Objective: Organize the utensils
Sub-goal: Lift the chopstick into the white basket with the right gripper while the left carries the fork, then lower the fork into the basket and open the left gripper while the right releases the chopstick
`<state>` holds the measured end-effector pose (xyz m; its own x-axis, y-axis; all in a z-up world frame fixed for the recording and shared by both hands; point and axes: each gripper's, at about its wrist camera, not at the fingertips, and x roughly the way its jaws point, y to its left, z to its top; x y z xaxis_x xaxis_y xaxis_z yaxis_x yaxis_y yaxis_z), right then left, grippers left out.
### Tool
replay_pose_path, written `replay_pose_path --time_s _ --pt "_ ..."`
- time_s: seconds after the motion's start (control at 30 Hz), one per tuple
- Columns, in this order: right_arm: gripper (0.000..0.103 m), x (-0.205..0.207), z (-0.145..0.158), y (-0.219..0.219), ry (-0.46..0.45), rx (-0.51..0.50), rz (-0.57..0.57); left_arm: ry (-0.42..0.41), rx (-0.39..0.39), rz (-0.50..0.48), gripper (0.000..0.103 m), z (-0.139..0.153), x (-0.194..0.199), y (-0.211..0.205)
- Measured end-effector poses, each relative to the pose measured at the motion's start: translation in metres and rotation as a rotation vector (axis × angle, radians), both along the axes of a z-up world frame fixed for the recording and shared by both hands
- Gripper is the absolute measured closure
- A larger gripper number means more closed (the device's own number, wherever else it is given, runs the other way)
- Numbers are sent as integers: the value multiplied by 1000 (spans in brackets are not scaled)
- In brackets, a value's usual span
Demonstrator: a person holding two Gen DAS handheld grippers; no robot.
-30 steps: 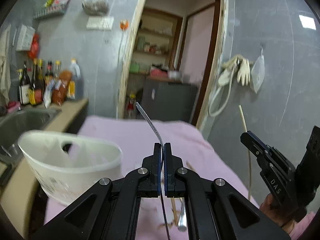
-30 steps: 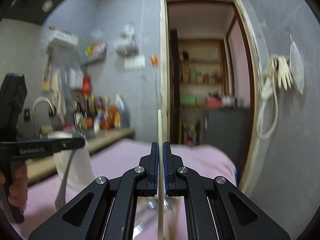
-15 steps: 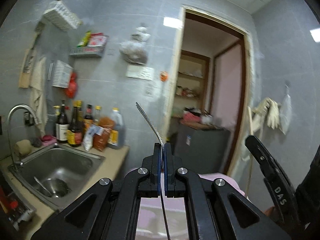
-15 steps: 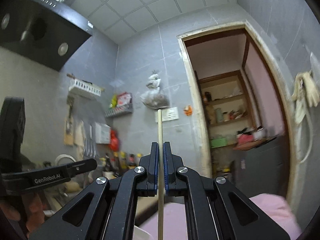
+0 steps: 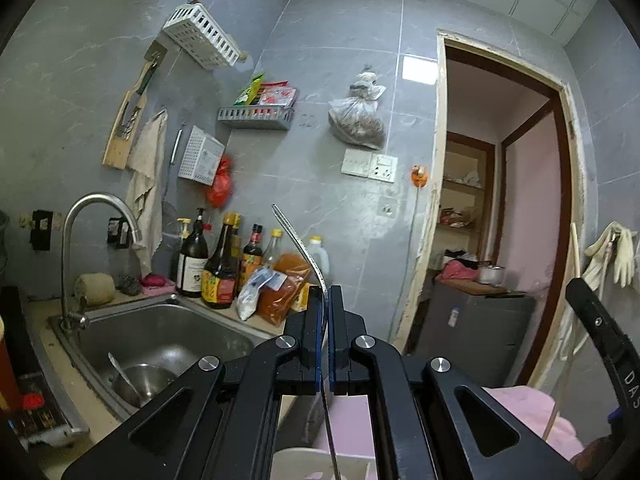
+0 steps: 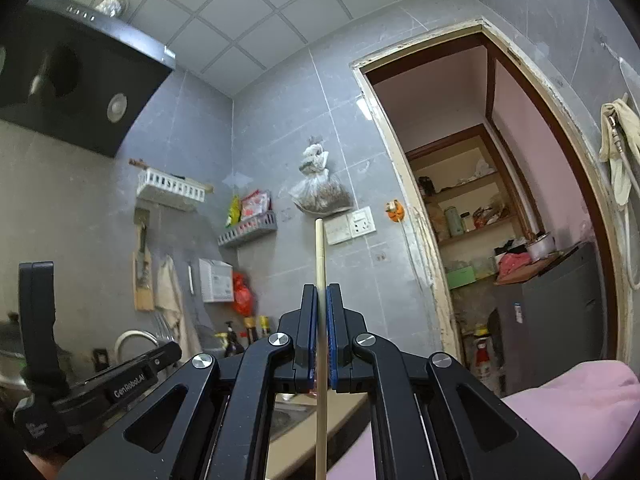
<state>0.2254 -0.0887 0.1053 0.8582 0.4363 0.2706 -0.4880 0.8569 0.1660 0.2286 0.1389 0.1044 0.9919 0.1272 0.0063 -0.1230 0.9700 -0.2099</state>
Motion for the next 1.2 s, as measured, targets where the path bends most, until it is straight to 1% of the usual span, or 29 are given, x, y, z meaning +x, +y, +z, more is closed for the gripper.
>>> replay_pose_path --time_s 0.17,0.33,0.47,0.53,0.6,0.87,0.97,1.1,1.2 --pt "100 6 -11 5 18 -17 -24 23 -29 22 102 -19 6 3" --pt "100 7 -27 12 49 -68 -43 39 -51 27 102 -36 6 2" --pt "100 7 -36 14 72 -87 -44 51 -49 21 102 -46 6 -3" --pt "100 7 -38 15 81 -93 -47 58 -35 14 102 -51 5 -8" --pt "100 7 -42 14 99 -103 -48 69 -20 2 102 -53 6 -11" --pt "100 8 -54 11 182 -134 -23 127 -13 -68 102 -63 4 -18" --pt "99 7 -55 9 215 -136 -4 143 -24 -101 102 -64 1 -18" --pt "98 2 -52 8 225 -145 17 141 -40 -127 100 -61 -5 -18" --pt "94 -2 -49 4 226 -141 32 133 -53 -148 99 -56 -12 -18"
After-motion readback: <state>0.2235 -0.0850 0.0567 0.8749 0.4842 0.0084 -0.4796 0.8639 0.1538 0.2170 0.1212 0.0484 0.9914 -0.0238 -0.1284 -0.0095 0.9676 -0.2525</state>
